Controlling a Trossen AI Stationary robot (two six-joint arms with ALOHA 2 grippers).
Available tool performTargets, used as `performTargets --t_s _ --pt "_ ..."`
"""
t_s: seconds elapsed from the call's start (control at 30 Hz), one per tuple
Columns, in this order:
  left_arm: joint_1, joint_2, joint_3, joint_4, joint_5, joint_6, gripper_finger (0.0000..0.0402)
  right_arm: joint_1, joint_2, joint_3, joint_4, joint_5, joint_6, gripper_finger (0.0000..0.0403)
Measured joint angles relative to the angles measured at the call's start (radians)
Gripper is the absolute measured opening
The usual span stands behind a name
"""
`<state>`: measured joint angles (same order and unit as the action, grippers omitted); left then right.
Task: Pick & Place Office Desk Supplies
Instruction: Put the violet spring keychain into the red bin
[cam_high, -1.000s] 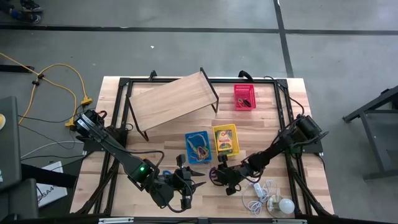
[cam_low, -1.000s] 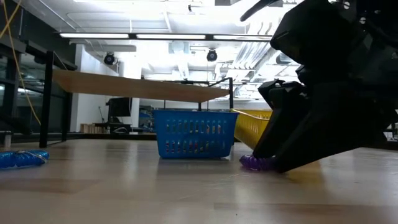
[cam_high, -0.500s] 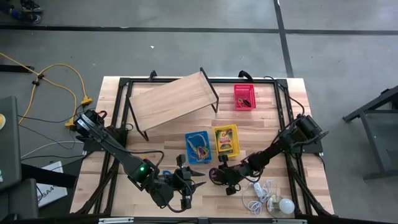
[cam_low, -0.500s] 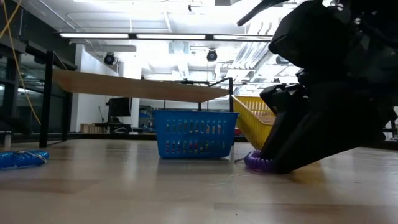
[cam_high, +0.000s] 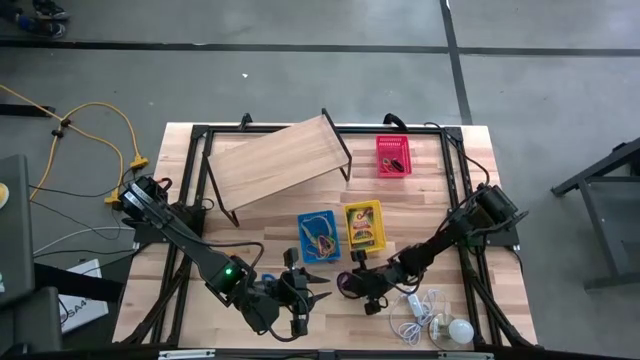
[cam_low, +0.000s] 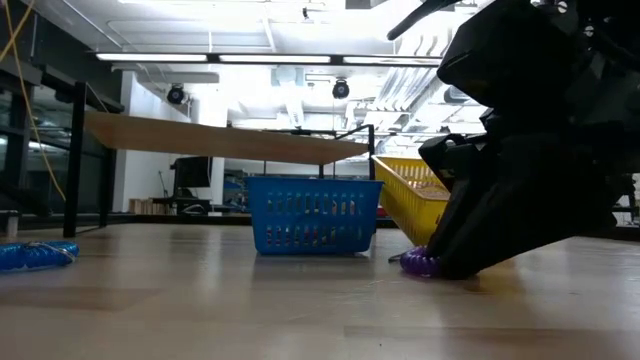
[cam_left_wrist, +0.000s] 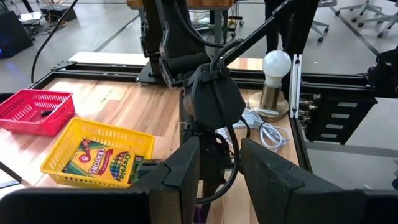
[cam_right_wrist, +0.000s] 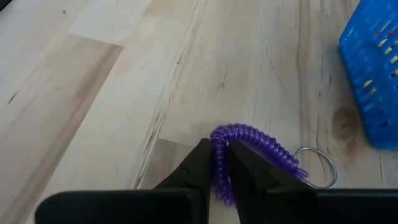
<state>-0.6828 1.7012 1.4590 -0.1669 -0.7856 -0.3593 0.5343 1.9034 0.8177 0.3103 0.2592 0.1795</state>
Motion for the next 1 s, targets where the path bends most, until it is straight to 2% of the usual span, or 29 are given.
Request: performTargets --t_s 0.3,0.73,1.0 --pt "0.000 0.000 0.000 0.000 0.000 0.000 0.0113 0.003 -0.010 -0.001 -0.004 0.003 -0.016 0.0029" --pt "0.000 0.000 0.000 0.010 0.000 0.000 0.0113 0.061 -0.124 -0.003 -0.022 0.093 -0.105 0.0029" --pt "0.000 0.000 0.000 0.013 0.000 0.000 0.0113 0.069 -0.127 -0.002 -0.025 0.108 -0.102 0.0029"
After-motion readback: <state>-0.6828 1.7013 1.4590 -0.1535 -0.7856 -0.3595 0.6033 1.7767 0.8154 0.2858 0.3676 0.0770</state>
